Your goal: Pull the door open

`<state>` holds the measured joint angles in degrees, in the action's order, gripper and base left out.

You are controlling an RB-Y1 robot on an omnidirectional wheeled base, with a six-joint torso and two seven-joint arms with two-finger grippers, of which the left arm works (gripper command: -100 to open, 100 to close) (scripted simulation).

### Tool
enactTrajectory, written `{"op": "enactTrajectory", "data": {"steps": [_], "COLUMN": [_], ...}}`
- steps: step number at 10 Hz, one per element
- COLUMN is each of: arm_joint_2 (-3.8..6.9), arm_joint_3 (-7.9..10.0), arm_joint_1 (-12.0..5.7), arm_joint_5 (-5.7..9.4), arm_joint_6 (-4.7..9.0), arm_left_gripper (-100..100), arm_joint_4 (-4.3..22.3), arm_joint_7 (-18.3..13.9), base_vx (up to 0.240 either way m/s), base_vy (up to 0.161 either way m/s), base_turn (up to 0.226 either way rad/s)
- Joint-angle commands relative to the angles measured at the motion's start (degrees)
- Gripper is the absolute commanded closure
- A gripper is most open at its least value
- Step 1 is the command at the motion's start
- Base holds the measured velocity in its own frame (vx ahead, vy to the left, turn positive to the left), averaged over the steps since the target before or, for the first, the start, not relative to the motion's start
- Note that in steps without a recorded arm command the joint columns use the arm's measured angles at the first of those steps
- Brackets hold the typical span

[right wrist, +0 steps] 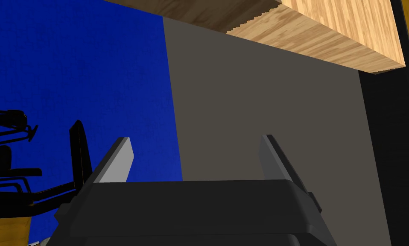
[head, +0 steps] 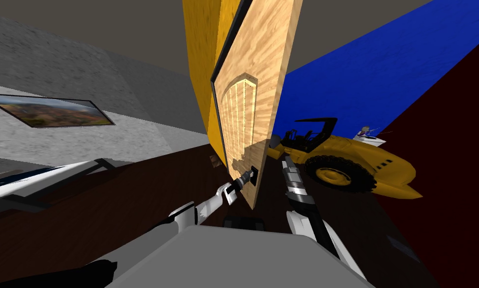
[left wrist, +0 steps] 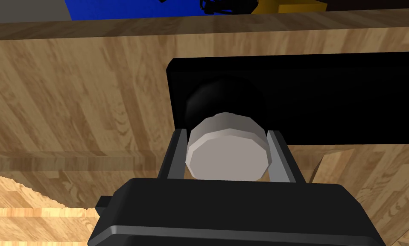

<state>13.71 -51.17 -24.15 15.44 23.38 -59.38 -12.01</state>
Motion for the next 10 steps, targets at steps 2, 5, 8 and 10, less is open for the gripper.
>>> {"op": "enactTrajectory", "data": {"steps": [2,5,8,10], "arm_joint_2": [1.44,3.42,5.44,7.22], "arm_joint_3": [-1.11,-2.45,-3.76,-5.04], "arm_joint_1": [-0.53,-1.23,-1.91,-2.57], "arm_joint_5": [0.50,1.25,2.05,2.79], "arm_joint_6": [1.41,3.28,5.13,6.79], "arm_left_gripper": [100,100,100,100], "arm_joint_4": [0.21,0.47,0.65,0.67], "arm_joint_7": [-1.58,-3.26,-4.65,-5.76], "base_vx": [-0.019,-0.074,-0.065,-0.046], "base_vy": [0.013,0.116,0.195,0.190], "base_turn": [0.042,0.010,-0.075,-0.177]}}
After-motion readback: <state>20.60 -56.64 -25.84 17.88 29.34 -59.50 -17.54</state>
